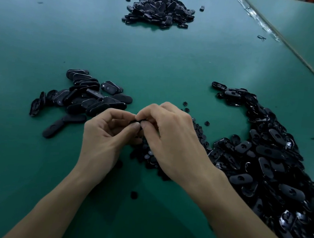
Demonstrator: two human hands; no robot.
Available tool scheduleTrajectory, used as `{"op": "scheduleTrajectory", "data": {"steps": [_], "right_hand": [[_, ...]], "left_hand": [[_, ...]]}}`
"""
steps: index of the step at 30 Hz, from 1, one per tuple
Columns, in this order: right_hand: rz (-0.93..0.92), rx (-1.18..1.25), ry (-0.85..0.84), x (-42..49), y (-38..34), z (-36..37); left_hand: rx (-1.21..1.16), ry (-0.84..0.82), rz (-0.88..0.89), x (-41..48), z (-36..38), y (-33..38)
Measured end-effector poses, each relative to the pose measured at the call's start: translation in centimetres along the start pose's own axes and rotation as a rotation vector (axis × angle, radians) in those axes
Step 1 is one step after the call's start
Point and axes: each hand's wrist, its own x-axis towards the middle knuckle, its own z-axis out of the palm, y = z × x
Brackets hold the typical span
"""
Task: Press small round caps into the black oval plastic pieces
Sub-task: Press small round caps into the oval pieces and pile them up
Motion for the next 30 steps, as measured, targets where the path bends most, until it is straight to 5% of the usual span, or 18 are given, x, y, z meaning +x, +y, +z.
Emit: {"op": "scheduleTrajectory", "data": {"steps": [30], "right_hand": [[0.085,-0.034,-0.03,-0.31,-0.3,-0.21]], "left_hand": [[0.111,-0.047,0.05,-0.33,0.29,0.21]]}}
